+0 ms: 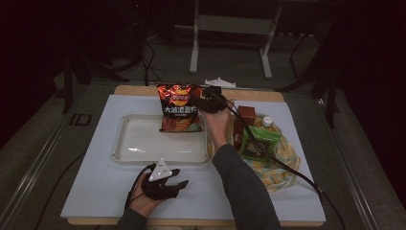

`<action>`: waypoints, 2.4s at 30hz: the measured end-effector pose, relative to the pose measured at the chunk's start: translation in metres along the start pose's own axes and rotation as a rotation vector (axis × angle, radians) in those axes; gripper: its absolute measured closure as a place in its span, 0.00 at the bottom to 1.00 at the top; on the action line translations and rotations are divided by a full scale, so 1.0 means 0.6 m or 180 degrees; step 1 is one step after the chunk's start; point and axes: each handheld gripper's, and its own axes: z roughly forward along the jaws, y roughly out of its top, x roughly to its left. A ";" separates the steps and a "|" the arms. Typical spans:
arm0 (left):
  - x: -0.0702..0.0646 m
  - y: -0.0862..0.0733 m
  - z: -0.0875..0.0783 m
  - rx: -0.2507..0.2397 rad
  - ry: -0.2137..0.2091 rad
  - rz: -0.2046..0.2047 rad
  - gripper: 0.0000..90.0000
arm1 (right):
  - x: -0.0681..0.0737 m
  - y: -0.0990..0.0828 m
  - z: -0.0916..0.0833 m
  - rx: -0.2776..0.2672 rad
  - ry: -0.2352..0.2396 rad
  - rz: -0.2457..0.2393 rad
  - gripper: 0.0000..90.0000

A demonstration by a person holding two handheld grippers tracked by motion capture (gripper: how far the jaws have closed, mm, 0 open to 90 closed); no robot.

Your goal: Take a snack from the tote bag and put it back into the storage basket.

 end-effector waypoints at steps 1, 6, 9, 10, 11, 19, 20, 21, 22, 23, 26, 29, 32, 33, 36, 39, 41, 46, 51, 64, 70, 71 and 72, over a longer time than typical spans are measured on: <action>0.000 0.000 0.000 0.0002 -0.0001 -0.0001 0.51 | 0.001 0.000 -0.002 -0.0013 0.0008 -0.0013 0.53; 0.000 0.001 0.002 0.0017 -0.0002 0.0005 0.51 | 0.005 0.002 -0.017 -0.0068 0.0074 -0.0051 0.53; -0.001 0.001 0.004 0.0021 -0.0009 0.0015 0.51 | 0.009 0.000 -0.027 -0.0077 0.0196 -0.0098 0.53; -0.001 0.001 0.004 0.0026 -0.0009 0.0022 0.51 | 0.011 -0.001 -0.030 -0.0065 0.0250 -0.0125 0.53; -0.002 0.001 0.005 0.0029 -0.0006 0.0027 0.51 | 0.013 -0.002 -0.032 -0.0052 0.0277 -0.0176 0.53; -0.004 0.003 0.009 0.0046 -0.0020 0.0049 0.51 | 0.020 -0.008 -0.051 0.0118 0.0385 -0.0364 0.54; -0.004 0.003 0.009 0.0042 -0.0020 0.0046 0.51 | 0.022 -0.009 -0.053 0.0146 0.0383 -0.0424 0.54; -0.004 0.004 0.010 0.0039 -0.0020 0.0049 0.51 | 0.024 -0.010 -0.055 0.0183 0.0401 -0.0463 0.54; -0.003 0.004 0.010 0.0042 -0.0022 0.0052 0.51 | 0.025 -0.011 -0.058 0.0212 0.0430 -0.0473 0.54; -0.004 0.004 0.011 0.0045 -0.0017 0.0060 0.51 | 0.026 -0.011 -0.061 0.0229 0.0456 -0.0471 0.54; -0.005 0.005 0.013 0.0049 -0.0030 0.0060 0.51 | 0.030 -0.013 -0.071 0.0282 0.0488 -0.0525 0.55; -0.006 0.005 0.013 0.0047 -0.0032 0.0060 0.51 | 0.034 -0.018 -0.079 0.0350 0.0457 -0.0623 0.59; -0.005 0.006 0.014 0.0038 -0.0030 0.0054 0.51 | 0.041 -0.025 -0.088 0.0456 0.0554 -0.0720 0.63; -0.004 0.007 0.015 0.0042 -0.0026 0.0052 0.51 | 0.045 -0.028 -0.092 0.0473 0.0577 -0.0764 0.63; -0.003 0.008 0.017 0.0045 -0.0038 0.0048 0.51 | 0.052 -0.034 -0.104 0.0540 0.0599 -0.0819 0.63; -0.005 0.009 0.020 0.0055 -0.0054 0.0062 0.51 | 0.054 -0.040 -0.115 0.0592 0.0664 -0.0831 0.63; -0.006 0.009 0.021 0.0063 -0.0056 0.0076 0.51 | 0.055 -0.044 -0.123 0.0605 0.0654 -0.0877 0.62; -0.008 0.011 0.020 0.0047 -0.0063 0.0094 0.51 | 0.049 -0.056 -0.135 0.0682 0.0645 -0.0933 0.61; -0.007 0.012 0.021 0.0033 -0.0060 0.0079 0.51 | 0.037 -0.062 -0.154 0.0689 0.0670 -0.0857 0.59; -0.008 0.019 0.021 0.0045 -0.0077 0.0068 0.54 | 0.017 -0.095 -0.210 0.0748 0.0572 -0.1106 0.68; -0.014 0.024 0.024 0.0027 -0.0125 0.0064 0.55 | 0.005 -0.116 -0.237 0.0659 0.0518 -0.1093 0.80; -0.015 0.025 0.024 0.0033 -0.0120 0.0071 0.55 | 0.002 -0.119 -0.241 0.0657 0.0508 -0.1076 0.81; -0.017 0.026 0.024 0.0025 -0.0120 0.0076 0.55 | 0.000 -0.121 -0.243 0.0658 0.0496 -0.1077 0.82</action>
